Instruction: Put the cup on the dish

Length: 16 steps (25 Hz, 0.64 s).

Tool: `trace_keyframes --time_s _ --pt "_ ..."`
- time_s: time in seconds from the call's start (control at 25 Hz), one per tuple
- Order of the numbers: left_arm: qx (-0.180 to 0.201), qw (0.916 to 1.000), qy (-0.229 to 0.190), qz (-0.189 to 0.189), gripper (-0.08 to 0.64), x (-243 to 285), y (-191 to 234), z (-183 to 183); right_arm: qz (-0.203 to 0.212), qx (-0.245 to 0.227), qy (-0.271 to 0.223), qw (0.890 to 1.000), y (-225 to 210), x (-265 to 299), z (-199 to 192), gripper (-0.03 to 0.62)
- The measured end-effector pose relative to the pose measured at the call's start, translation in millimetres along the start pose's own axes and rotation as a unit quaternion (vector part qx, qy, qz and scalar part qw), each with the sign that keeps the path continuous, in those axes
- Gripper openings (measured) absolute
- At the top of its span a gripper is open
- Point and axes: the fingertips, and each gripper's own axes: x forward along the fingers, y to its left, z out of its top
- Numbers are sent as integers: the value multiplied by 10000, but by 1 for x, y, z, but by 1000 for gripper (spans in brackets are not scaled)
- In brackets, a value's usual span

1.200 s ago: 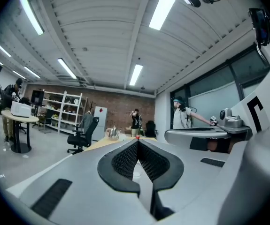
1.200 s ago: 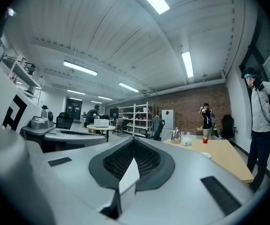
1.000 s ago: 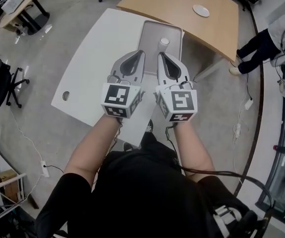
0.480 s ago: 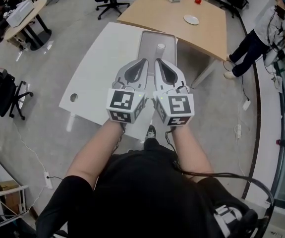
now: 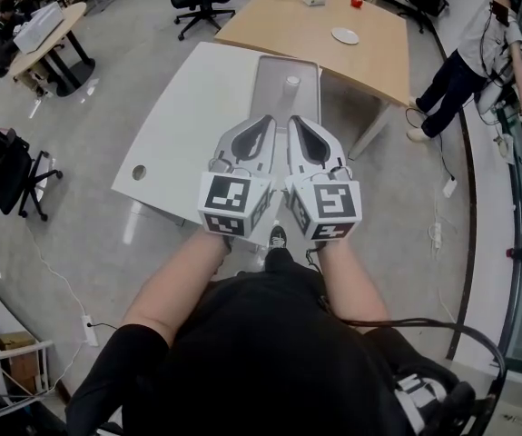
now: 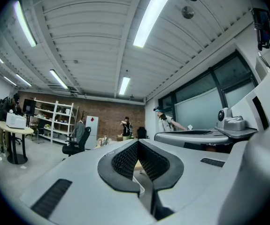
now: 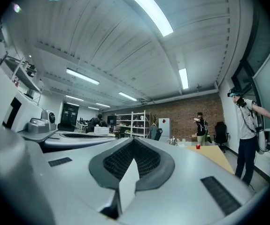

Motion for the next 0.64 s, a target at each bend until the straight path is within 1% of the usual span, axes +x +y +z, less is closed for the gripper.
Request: trace_keyframes --time_s 0.36,0.64 --pt "20 10000 20 -50 0 -33 -16 5 -17 -43 17 10000 19 -30 6 12" --pt "106 9999 12 -82 0 -39 -33 10 13 -59 30 10000 16 -47 9 12"
